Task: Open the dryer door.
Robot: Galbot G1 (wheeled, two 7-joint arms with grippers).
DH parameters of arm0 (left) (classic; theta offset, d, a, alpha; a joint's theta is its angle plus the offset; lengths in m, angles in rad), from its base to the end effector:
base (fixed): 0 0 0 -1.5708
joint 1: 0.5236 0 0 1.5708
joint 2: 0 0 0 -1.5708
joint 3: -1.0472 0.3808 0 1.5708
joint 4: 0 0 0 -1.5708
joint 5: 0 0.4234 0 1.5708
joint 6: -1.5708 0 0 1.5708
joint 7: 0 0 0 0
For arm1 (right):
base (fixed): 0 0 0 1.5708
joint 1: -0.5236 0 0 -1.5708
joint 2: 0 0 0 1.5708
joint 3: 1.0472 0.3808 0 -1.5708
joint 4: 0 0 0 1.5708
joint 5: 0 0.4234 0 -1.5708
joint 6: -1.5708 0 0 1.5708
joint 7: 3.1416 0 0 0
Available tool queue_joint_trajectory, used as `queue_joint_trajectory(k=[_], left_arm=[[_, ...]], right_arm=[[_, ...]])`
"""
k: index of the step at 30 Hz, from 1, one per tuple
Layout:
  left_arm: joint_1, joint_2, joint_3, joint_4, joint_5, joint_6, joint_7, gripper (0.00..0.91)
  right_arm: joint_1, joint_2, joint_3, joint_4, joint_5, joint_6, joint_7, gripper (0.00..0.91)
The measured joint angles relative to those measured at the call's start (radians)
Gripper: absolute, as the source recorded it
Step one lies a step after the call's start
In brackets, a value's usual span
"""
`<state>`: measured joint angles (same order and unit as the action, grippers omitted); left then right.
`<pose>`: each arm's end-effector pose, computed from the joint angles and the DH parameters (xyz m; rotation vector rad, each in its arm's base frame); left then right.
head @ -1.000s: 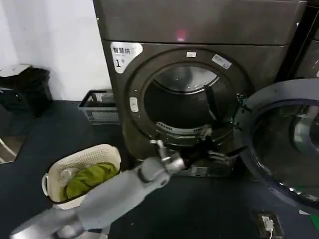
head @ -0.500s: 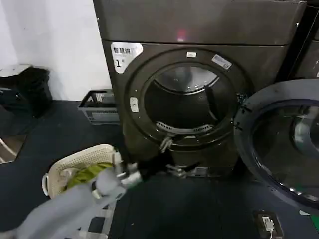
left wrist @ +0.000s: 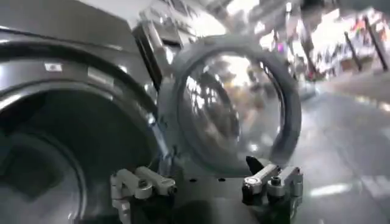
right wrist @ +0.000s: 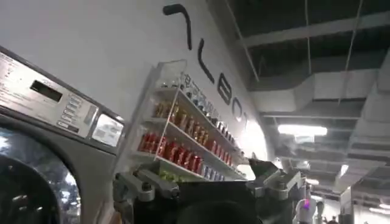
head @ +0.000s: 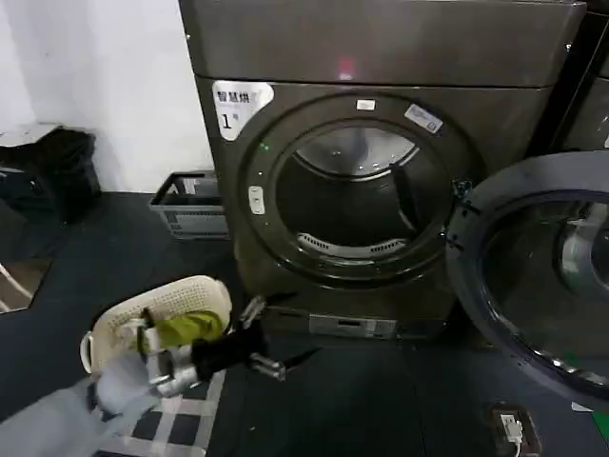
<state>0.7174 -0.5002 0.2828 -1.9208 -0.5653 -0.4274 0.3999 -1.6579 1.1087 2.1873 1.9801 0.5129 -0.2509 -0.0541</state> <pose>0.3786 0.0691 -0.2561 1.6142 2.3116 0.4987 -0.0396 -0.4408 0.0062 1.5083 2.3442 -0.6895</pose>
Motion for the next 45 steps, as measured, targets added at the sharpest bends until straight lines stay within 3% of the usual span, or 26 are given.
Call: queue_joint_trajectory(k=[20,26,31,45], left_arm=[[0.074,0.338,-0.186,0.049,0.225,0.314,0.052,0.907],[0.069,0.364,-0.209,0.123,0.368,0.327,0.117,0.907],[0.068,0.372,-0.228,0.191,0.468,0.289,0.182,0.907],[0.078,0.380,-0.269,0.265,0.577,0.283,0.240,0.907]], right_arm=[[0.016,0.000,-0.003,-0.002,-0.006,0.009,-0.013,0.907],[0.019,-0.006,-0.001,-0.011,-0.028,0.024,-0.015,0.907],[0.020,-0.009,-0.002,-0.010,-0.028,0.024,-0.016,0.907],[0.015,0.002,0.002,-0.003,-0.025,0.026,-0.020,0.907]])
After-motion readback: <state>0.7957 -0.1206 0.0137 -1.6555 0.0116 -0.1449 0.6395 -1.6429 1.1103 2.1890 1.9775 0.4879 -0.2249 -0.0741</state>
